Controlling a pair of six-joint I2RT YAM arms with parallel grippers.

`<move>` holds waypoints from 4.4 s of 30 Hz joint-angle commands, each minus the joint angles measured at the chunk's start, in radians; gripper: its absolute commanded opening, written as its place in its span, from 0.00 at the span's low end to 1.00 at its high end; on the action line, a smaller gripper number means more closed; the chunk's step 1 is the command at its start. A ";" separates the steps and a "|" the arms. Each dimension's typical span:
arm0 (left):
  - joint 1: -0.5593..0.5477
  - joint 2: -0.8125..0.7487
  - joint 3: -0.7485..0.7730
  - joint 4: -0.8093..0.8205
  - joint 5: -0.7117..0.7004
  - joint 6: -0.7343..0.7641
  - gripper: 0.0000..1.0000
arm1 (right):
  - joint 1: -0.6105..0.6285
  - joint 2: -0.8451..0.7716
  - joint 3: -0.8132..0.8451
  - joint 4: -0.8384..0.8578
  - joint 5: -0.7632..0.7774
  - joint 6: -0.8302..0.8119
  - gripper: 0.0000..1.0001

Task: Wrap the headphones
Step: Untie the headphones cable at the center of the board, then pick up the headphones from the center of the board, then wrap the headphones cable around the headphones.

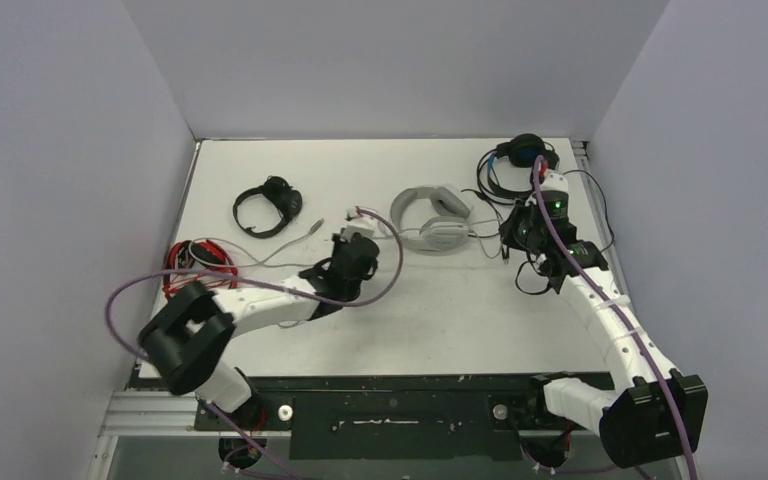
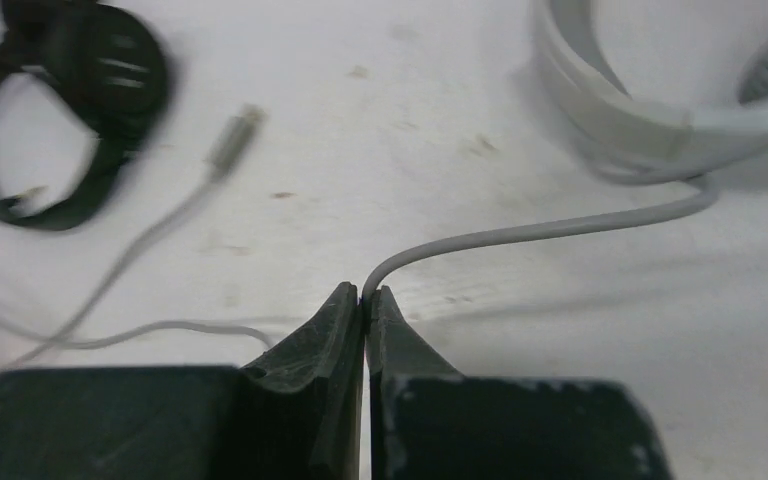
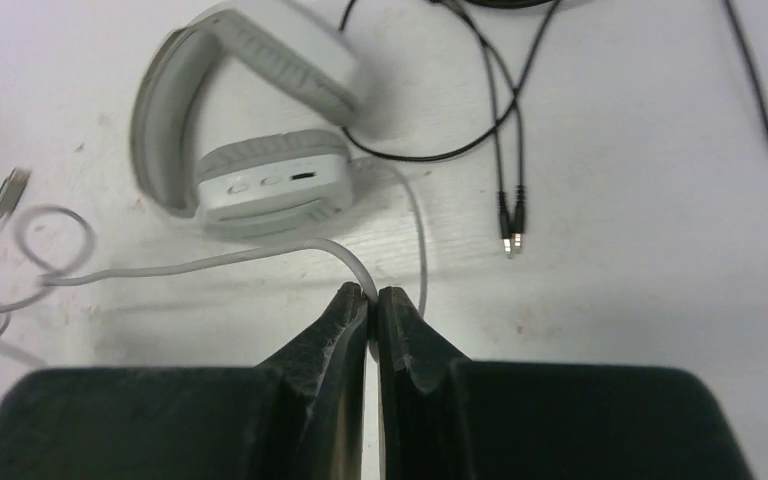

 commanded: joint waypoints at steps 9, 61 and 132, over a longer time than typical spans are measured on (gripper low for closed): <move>0.534 -0.915 0.024 -0.438 -0.350 0.140 0.00 | -0.050 -0.035 -0.042 -0.013 0.259 0.123 0.00; 0.223 0.798 1.342 -0.930 0.405 -0.178 0.94 | -0.024 0.015 -0.054 0.152 -0.107 -0.021 0.82; 0.412 -0.273 0.997 -0.808 0.862 -0.527 0.00 | 0.406 0.234 -0.531 1.739 -0.391 -0.171 0.84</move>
